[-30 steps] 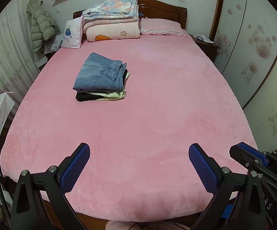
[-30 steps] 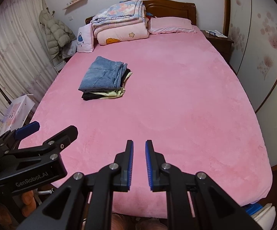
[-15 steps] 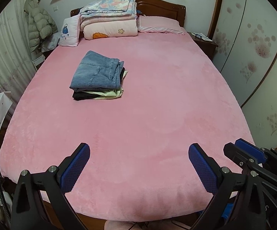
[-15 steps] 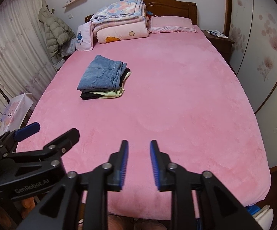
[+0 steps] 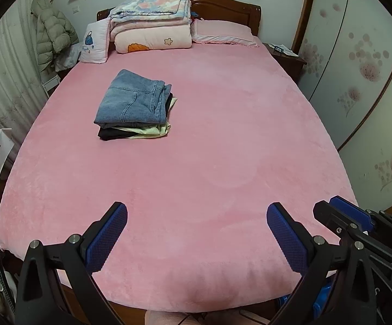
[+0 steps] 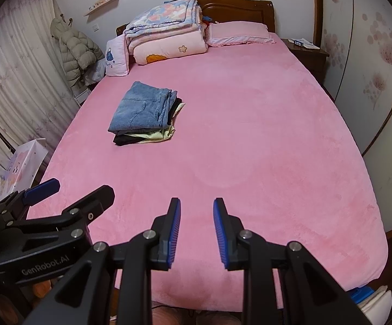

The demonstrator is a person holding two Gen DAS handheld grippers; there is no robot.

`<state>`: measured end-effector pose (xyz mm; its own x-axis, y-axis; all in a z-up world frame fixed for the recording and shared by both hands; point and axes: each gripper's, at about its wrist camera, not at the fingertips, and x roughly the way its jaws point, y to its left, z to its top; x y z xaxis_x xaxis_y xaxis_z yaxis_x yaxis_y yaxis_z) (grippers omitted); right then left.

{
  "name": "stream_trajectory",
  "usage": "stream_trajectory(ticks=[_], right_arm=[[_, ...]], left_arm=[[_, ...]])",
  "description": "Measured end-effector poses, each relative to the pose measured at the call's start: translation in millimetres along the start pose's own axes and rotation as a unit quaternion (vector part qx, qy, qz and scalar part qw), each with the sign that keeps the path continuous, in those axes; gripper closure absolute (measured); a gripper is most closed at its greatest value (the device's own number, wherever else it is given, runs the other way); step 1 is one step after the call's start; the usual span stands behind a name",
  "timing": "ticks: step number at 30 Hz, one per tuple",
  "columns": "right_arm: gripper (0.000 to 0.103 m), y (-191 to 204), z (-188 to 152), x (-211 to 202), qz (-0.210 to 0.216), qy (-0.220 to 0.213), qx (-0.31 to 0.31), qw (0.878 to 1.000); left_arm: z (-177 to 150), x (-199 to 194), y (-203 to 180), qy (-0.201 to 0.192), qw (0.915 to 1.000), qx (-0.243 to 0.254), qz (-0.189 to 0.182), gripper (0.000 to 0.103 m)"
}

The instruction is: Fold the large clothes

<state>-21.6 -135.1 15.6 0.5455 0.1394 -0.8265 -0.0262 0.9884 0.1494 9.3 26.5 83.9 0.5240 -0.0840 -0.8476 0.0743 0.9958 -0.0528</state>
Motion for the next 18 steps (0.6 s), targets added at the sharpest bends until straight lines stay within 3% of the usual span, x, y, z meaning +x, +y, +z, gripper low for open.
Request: stream_trajectory(ticks=[18], right_arm=[[0.074,-1.3,2.1,2.3,-0.001,0.003,0.002,1.000]], left_arm=[[-0.1,2.5,-2.5,-0.001,1.0000,-0.001,0.006,0.001]])
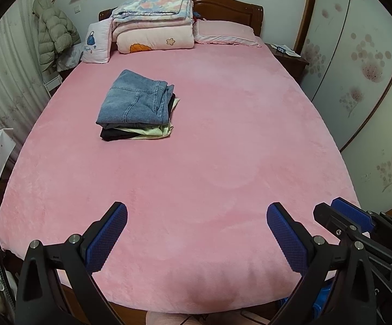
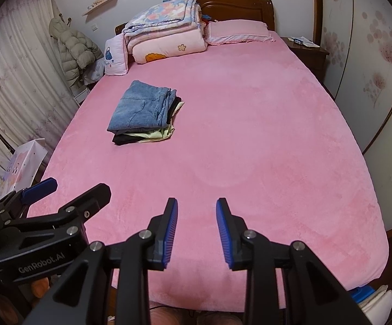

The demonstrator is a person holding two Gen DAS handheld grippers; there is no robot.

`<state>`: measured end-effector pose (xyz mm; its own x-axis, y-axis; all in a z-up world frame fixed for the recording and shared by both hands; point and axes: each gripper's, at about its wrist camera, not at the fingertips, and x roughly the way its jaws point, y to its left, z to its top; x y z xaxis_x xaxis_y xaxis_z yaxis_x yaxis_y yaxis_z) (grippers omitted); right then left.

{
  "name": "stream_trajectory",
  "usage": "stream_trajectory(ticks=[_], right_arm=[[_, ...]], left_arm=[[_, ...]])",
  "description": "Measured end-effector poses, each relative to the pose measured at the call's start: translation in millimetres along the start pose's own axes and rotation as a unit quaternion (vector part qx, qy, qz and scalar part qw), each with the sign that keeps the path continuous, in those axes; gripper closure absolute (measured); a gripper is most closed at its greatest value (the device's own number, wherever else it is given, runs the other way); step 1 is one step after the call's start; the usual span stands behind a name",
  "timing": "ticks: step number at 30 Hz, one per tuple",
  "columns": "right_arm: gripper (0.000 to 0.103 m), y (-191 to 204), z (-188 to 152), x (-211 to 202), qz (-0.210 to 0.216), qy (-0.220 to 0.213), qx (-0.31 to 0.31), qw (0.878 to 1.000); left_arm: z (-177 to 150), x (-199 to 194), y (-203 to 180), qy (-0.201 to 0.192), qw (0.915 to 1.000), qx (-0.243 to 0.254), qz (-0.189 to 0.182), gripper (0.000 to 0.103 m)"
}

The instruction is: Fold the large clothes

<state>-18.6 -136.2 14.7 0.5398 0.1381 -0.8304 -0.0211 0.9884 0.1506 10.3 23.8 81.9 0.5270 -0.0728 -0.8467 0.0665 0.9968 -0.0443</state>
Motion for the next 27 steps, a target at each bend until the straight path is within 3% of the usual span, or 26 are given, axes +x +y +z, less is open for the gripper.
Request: stream_trajectory(ticks=[27], right_arm=[[0.074,0.7,6.6,10.0,0.000,0.010,-0.008,1.000]], left_arm=[[2.5,1.0,5.3,0.024,0.9996,-0.009,0.008,0.001]])
